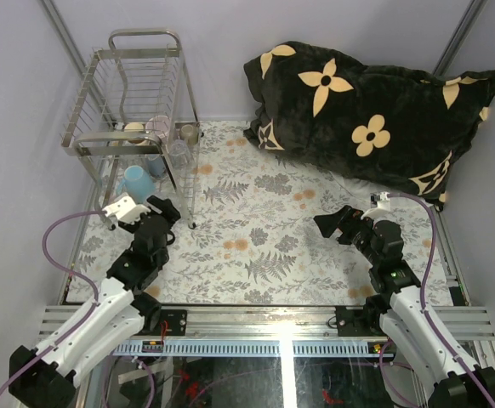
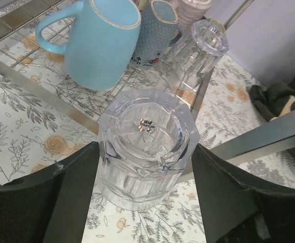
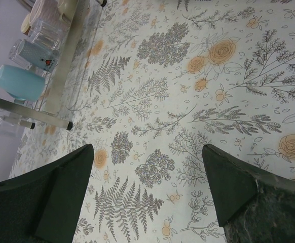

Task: Unload the cups from the dish rack
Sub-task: Unload the cup from the dish rack, then place the cup at the center of the board.

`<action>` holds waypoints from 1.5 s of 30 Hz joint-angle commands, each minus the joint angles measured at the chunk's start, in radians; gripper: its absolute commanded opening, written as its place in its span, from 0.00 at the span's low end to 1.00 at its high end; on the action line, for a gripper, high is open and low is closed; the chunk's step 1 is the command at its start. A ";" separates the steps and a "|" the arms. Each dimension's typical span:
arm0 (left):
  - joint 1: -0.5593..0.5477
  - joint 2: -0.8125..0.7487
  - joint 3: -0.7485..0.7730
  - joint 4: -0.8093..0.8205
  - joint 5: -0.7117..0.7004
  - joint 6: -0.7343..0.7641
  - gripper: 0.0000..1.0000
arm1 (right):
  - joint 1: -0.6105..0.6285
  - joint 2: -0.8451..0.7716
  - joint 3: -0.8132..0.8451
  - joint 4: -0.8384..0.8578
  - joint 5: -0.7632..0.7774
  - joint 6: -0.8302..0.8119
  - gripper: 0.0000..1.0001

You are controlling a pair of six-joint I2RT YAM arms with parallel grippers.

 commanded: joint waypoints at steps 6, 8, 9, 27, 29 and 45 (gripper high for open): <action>-0.026 -0.094 0.056 -0.150 0.048 -0.147 0.12 | 0.004 0.004 0.003 0.069 0.010 -0.004 0.95; -0.030 -0.104 0.054 -0.166 0.083 -0.169 0.12 | 0.004 0.007 0.003 0.069 0.012 -0.004 0.94; -0.031 -0.107 0.054 -0.174 0.096 -0.179 0.12 | 0.003 0.009 0.003 0.070 0.012 -0.005 0.94; -0.068 -0.164 0.044 -0.197 0.365 -0.304 0.10 | 0.004 0.078 -0.002 0.259 -0.246 0.034 0.89; -0.074 -0.155 0.037 -0.168 0.386 -0.314 0.10 | 0.006 0.099 -0.010 0.360 -0.337 0.078 0.89; -0.120 -0.086 0.052 0.001 0.459 -0.320 0.10 | 0.304 0.458 0.017 0.928 -0.394 0.329 0.86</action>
